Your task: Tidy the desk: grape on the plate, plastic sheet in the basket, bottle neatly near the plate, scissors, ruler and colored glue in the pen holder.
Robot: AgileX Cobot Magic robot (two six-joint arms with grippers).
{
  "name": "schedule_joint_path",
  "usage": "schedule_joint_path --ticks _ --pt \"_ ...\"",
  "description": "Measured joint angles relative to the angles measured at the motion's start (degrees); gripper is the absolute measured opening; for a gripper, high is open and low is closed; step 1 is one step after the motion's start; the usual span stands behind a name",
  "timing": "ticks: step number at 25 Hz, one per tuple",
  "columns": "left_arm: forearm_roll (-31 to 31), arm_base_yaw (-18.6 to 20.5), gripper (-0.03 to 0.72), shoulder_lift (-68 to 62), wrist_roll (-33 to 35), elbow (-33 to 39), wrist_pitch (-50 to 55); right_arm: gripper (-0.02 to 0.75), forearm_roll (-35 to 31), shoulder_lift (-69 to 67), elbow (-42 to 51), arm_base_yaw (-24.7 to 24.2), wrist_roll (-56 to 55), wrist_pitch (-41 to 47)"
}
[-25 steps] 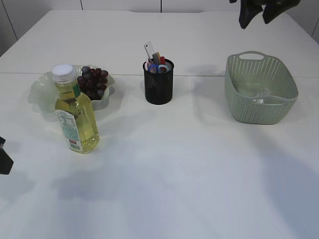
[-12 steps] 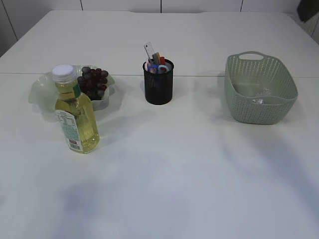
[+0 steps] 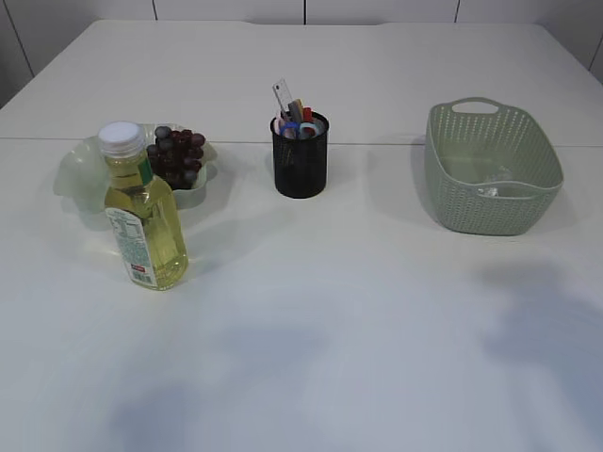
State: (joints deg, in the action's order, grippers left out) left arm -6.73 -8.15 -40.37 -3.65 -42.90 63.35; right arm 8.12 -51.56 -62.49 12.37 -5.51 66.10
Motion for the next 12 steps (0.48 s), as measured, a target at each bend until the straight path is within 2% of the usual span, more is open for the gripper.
schedule_joint_path --ticks 5,12 --pt "4.4 0.0 0.415 3.9 -0.1 0.0 3.2 0.423 1.6 13.6 6.8 0.0 0.0 1.2" --pt "5.2 0.0 0.415 13.6 -0.1 0.0 8.3 0.423 0.7 30.1 10.1 0.0 -0.2 6.3"
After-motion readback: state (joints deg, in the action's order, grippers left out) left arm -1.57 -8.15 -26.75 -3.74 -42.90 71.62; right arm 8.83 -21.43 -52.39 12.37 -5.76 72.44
